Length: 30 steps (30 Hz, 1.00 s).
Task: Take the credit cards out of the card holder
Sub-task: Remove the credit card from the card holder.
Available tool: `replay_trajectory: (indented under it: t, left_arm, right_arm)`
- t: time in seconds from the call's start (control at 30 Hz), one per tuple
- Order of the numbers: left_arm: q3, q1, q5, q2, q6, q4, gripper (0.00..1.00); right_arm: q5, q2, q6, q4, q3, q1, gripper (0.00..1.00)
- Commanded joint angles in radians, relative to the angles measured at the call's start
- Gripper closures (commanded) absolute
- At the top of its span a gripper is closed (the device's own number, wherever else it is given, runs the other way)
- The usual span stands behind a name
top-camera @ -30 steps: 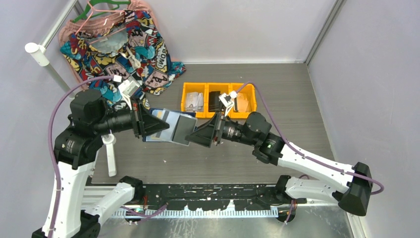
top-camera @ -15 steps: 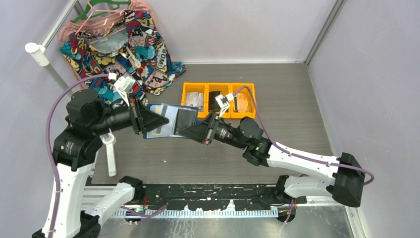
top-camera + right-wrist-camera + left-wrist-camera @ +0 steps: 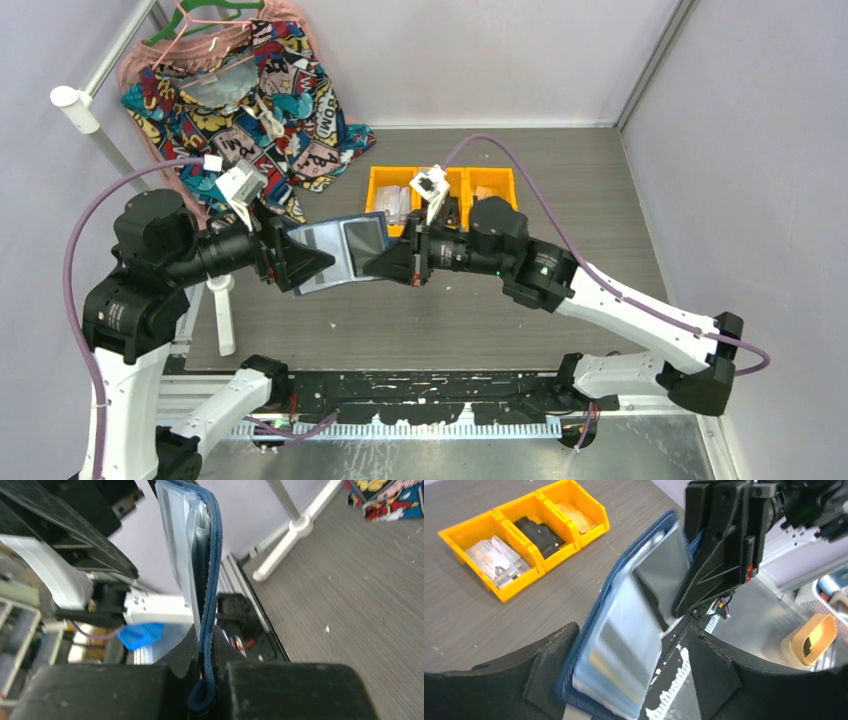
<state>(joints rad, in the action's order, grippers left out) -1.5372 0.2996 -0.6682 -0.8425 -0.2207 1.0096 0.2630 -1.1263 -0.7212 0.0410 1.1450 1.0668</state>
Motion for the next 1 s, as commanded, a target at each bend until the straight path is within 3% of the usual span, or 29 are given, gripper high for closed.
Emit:
replay_trajectory:
  t: [0.0,0.27,0.47,0.63,0.7,0.83,0.9,0.97]
  left_arm:
    - [-0.077,-0.002,-0.116,-0.044,0.202,0.101,0.22]
    - [0.009,0.000,-0.314,-0.092,0.343,0.269,0.25]
    - [0.006,0.000,-0.408,-0.131,0.503,0.514,0.33]
    - [0.029,-0.001,-0.441,-0.108,0.463,0.492,0.39]
    - [0.051,0.000,-0.477,-0.103,0.412,0.455,0.45]
    - [0.108,-0.001,-0.508,-0.082,0.266,0.328,0.81]
    - [0.136,-0.001,-0.465,-0.056,0.197,0.256,0.98]
    - [0.162,0.000,-0.377,-0.013,0.102,0.140,1.00]
  right_arm:
    - [0.187,-0.128,0.243,0.420,0.190,0.015,0.99]
    - [0.260,-0.277,0.418,0.622,0.433,0.102,0.99]
    - [0.329,-0.312,0.437,0.617,0.485,0.106,0.99]
    - [0.374,-0.319,0.448,0.606,0.501,0.107,0.99]
    - [0.384,-0.329,0.448,0.605,0.518,0.107,0.99]
    - [0.379,-0.322,0.436,0.562,0.522,0.107,0.86]
    - [0.339,-0.281,0.398,0.487,0.478,0.106,0.75]
    - [0.289,-0.220,0.346,0.368,0.401,0.103,0.65]
